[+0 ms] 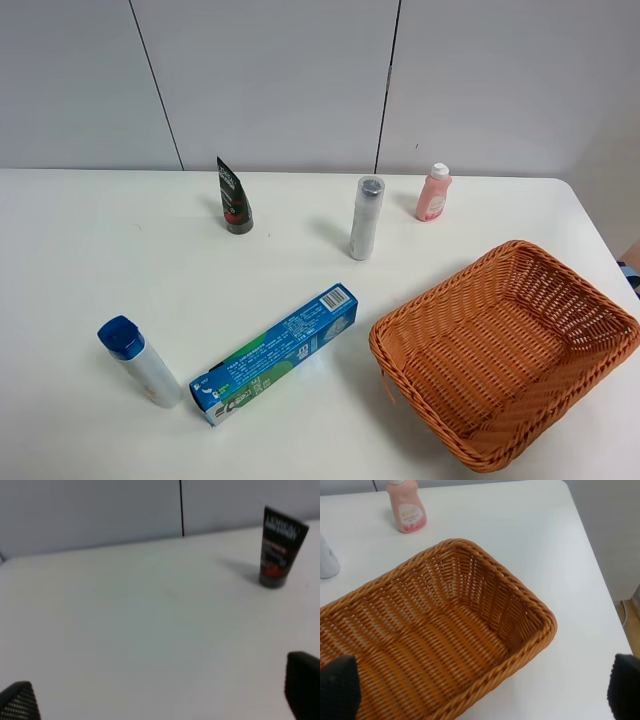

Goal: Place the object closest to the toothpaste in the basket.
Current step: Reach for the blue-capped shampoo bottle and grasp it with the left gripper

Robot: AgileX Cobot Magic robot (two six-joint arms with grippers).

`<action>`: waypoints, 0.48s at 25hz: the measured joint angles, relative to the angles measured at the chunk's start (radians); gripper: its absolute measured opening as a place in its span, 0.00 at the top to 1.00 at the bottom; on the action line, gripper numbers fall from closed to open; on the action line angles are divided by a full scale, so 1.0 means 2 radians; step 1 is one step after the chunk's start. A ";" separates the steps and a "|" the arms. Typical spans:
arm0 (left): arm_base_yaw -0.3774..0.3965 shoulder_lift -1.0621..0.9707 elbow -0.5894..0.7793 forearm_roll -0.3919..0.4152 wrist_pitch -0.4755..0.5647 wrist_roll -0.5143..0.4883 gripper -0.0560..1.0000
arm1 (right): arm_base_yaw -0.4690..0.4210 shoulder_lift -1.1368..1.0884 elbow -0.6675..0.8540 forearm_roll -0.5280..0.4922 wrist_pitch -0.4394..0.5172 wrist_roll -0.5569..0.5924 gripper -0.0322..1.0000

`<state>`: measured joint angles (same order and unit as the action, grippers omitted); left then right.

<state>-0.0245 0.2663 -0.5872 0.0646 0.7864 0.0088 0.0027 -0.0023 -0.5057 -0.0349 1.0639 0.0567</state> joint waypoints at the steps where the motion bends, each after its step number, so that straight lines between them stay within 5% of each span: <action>1: 0.000 0.029 -0.006 -0.004 -0.039 0.002 0.01 | 0.000 0.000 0.000 0.000 0.000 0.000 0.01; 7: 0.000 0.196 -0.012 -0.037 -0.183 0.004 0.01 | 0.000 0.000 0.000 0.000 0.000 0.000 0.01; 12: -0.004 0.255 -0.012 -0.070 -0.166 0.004 0.01 | 0.000 0.000 0.000 0.000 0.000 0.000 0.01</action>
<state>-0.0315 0.7762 -0.6118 -0.0757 0.4550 0.0173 0.0027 -0.0023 -0.5057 -0.0349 1.0639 0.0567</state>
